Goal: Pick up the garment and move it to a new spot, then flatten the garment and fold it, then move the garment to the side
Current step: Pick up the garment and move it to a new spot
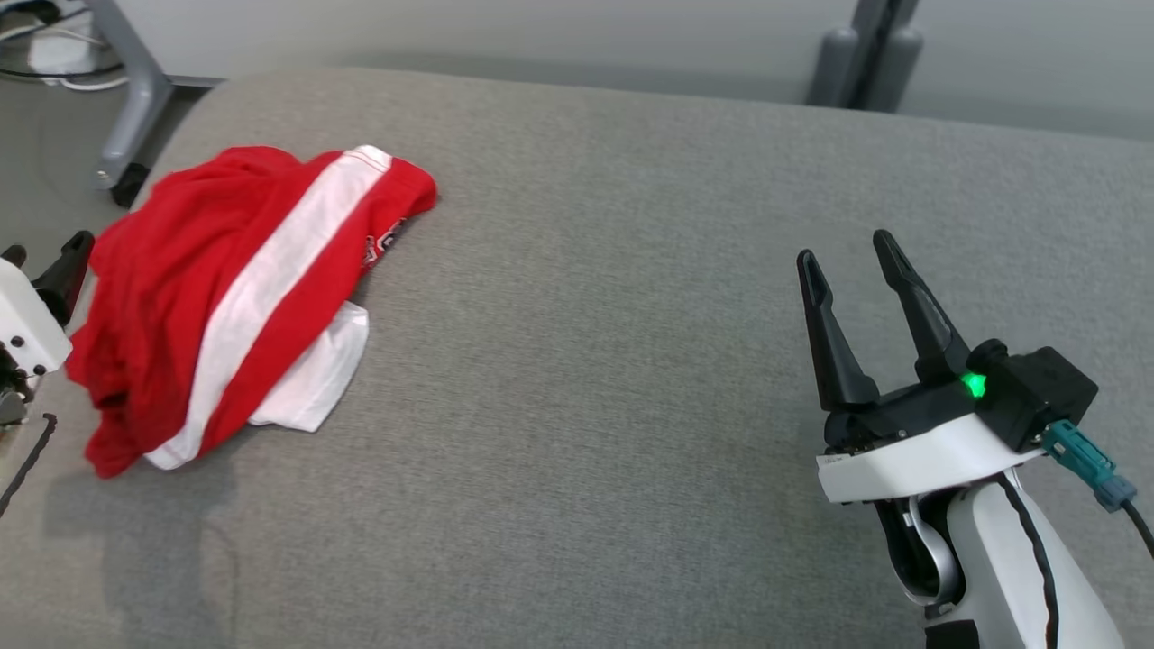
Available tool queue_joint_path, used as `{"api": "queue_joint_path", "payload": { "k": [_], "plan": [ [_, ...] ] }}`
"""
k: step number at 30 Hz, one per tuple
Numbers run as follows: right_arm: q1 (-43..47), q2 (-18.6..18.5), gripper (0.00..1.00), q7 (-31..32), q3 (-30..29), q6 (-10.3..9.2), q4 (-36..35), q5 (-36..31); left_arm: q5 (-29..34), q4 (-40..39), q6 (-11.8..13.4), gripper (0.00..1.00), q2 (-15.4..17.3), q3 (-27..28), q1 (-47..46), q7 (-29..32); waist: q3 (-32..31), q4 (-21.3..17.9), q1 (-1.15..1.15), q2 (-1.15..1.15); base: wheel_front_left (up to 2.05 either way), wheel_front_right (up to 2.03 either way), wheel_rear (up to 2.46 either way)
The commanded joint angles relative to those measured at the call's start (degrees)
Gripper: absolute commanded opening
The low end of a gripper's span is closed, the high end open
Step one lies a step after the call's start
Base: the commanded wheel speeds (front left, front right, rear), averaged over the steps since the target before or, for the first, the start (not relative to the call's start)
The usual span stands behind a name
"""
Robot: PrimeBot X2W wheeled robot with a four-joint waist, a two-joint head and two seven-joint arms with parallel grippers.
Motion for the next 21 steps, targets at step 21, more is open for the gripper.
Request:
{"api": "queue_joint_path", "payload": {
  "k": [21],
  "plan": [
    [-2.21, -0.4, 1.0, -0.28, 0.44, 0.03, -2.91, -0.4, -14.54, 8.9, 0.02, 1.0, 4.85, -11.54, -0.8, 7.02, 6.18, -6.75, 0.0, 0.0, 0.0, 0.0, 0.0]
  ]
}}
